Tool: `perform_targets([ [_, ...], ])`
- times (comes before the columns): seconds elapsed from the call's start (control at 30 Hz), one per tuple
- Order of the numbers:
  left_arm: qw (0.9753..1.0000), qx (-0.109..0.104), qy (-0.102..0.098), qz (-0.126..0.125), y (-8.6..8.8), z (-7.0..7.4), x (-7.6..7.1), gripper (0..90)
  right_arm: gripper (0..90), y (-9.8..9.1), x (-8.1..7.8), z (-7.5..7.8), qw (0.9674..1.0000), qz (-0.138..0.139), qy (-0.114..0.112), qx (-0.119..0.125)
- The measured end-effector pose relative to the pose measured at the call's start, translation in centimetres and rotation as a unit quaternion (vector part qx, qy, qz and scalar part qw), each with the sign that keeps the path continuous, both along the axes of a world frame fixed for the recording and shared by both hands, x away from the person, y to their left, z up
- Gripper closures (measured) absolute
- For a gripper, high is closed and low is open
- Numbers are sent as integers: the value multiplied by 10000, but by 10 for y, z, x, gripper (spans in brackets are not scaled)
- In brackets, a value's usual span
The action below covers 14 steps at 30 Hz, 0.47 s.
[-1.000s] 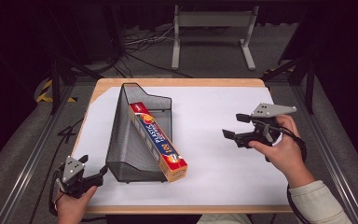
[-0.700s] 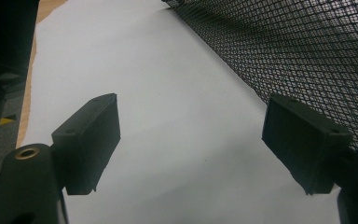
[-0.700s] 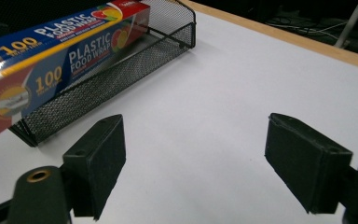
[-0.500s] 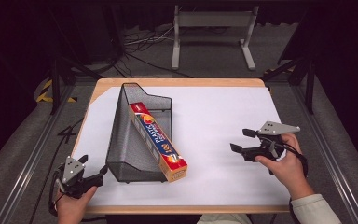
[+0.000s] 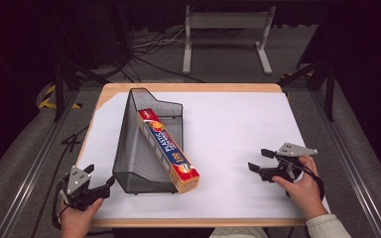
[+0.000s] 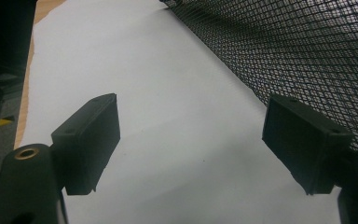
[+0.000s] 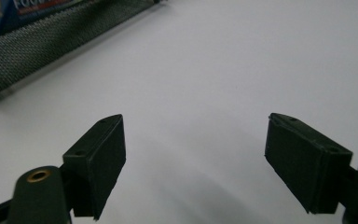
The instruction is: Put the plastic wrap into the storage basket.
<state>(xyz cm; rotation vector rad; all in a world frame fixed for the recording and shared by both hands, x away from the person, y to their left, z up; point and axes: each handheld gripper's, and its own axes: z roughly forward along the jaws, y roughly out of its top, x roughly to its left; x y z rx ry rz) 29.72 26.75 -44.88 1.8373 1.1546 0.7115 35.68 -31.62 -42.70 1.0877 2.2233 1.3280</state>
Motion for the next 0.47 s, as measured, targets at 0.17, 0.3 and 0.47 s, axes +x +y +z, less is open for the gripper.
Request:
perform_targets([
  [0.17,9998,-143,118,-36,1,-2,3,192,212,-1,-4,-9,9999,0,95,-138],
  [0.3,9998,-126,124,-47,1,-2,4,191,208,-1,-5,-11,9998,-7,123,-165],
  [0.47,9999,-60,113,80,1,-2,4,183,173,-4,-3,-12,9997,-35,248,33],
])
